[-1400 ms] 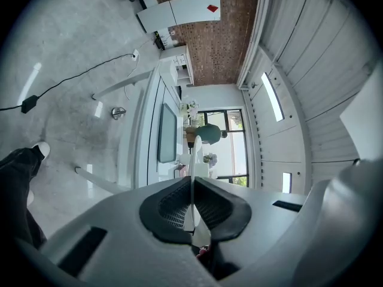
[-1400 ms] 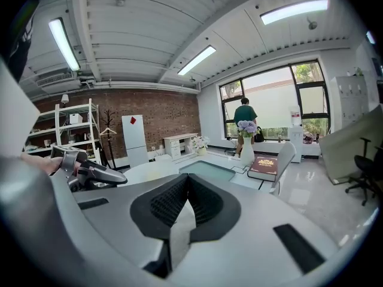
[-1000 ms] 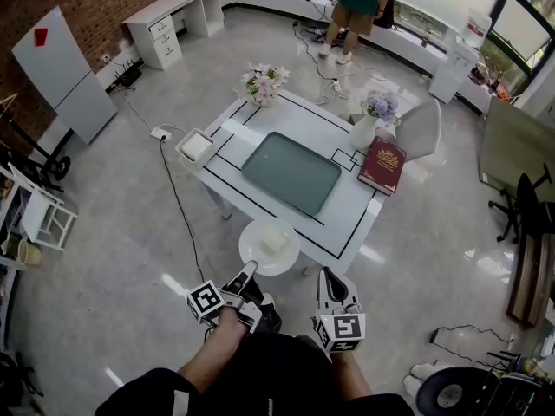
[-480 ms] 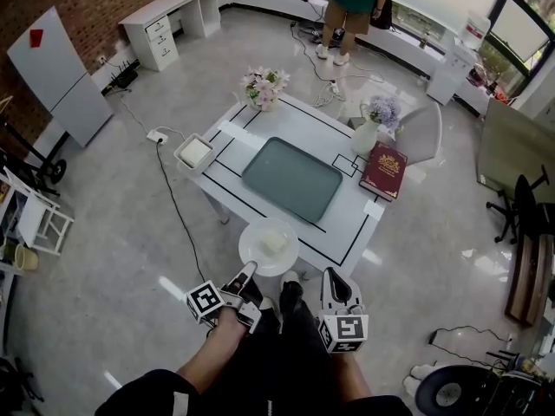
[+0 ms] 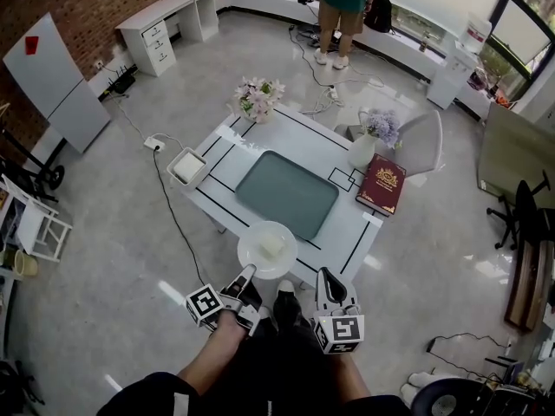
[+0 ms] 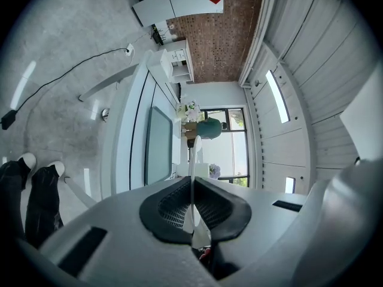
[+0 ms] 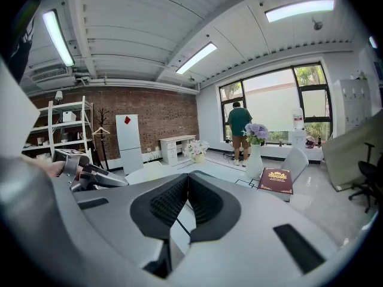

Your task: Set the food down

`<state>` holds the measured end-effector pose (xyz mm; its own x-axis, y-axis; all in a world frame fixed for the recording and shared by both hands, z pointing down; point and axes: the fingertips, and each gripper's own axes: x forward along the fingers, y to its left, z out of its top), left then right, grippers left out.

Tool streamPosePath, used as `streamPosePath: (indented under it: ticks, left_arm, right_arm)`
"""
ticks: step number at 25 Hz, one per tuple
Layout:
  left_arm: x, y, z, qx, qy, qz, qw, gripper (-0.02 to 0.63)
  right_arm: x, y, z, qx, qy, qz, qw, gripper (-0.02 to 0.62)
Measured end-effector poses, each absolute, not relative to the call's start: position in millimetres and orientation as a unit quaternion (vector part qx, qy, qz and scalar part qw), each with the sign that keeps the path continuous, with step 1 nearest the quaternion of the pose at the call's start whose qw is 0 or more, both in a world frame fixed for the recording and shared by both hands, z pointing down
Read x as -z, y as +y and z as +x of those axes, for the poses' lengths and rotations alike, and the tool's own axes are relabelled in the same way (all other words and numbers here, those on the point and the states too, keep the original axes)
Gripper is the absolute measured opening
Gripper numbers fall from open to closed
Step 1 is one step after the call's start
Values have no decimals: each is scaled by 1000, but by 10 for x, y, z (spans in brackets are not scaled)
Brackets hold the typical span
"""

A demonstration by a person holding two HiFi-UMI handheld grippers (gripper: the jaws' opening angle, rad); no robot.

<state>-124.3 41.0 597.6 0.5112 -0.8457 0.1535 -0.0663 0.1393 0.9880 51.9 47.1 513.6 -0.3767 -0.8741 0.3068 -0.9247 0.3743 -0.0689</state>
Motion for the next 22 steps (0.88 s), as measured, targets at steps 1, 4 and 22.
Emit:
streamPosePath:
  ticks: [1, 4, 22]
  left_arm:
    - [-5976, 345, -1225, 303, -391, 583, 644, 15]
    - [-5986, 169, -1161, 306, -389, 580, 647, 15]
    - [-5890, -827, -1119, 329, -437, 562, 620, 15]
  right_arm:
    - [-5147, 407, 526, -116, -822, 546, 110, 9]
    - [-5191, 207, 545, -121, -825, 541, 111, 9]
    - [-5333, -1014, 577, -140, -862, 474, 113, 9]
